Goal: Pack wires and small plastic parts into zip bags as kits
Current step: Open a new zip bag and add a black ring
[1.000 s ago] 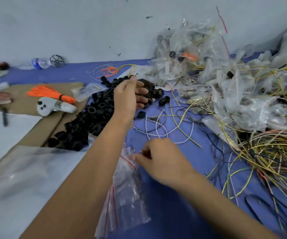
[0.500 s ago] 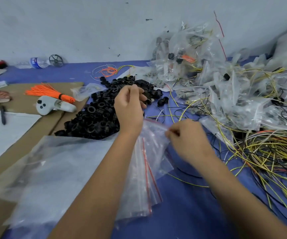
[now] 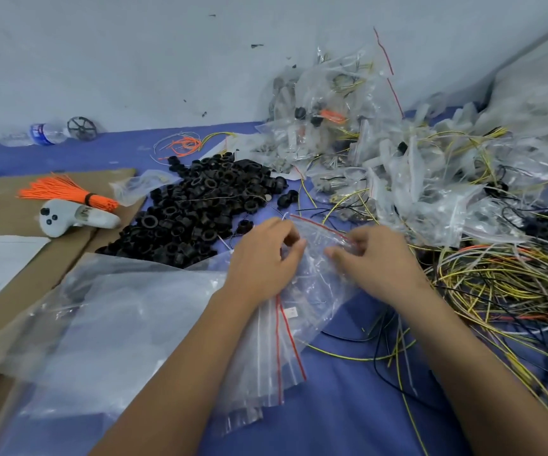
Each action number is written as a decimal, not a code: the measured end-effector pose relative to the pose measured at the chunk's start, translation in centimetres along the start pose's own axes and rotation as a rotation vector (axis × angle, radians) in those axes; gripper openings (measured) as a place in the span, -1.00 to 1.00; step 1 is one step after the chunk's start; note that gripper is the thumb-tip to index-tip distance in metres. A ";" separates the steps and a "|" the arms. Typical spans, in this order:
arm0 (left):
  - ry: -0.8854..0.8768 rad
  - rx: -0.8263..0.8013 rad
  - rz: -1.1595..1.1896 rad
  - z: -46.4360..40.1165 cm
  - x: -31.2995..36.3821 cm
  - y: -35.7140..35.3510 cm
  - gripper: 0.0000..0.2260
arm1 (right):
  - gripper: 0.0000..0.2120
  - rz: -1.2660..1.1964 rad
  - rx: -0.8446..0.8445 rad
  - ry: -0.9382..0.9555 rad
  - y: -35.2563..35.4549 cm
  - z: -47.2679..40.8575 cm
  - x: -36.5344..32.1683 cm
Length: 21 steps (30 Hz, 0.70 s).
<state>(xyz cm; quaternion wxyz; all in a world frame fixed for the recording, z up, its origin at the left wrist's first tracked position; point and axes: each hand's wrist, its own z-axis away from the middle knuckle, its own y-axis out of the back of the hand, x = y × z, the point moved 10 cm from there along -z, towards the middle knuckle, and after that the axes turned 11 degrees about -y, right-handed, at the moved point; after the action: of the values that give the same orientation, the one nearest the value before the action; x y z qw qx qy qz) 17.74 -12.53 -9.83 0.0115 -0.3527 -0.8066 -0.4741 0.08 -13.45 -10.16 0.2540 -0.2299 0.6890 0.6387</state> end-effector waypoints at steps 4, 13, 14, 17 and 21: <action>-0.094 -0.067 -0.041 0.7 0.2 0.1 -0.91 | -0.73 -0.028 0.121 0.014 0.7 -0.3 0.7; 0.006 -0.055 -0.108 2.1 -3.7 3.4 -0.82 | -0.82 -0.323 0.479 -0.086 5.5 0.6 3.5; 0.077 -0.044 -0.049 1.8 -4.2 3.4 -0.75 | -0.81 -0.425 0.473 -0.076 5.6 0.6 3.6; 0.360 0.036 0.221 0.4 -5.6 2.8 -0.67 | -0.77 -0.640 0.490 -0.094 5.9 0.7 4.6; 0.596 0.355 0.637 -0.9 -6.2 2.6 -0.87 | -0.86 -0.696 0.273 -0.224 4.0 -0.8 6.2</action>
<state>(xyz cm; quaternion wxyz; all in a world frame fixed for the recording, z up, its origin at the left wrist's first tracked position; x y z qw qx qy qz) 23.60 -15.86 -9.55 0.4476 -0.4238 -0.6883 -0.3825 -7.29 -13.89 -11.06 0.5575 -0.3426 0.6165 0.4378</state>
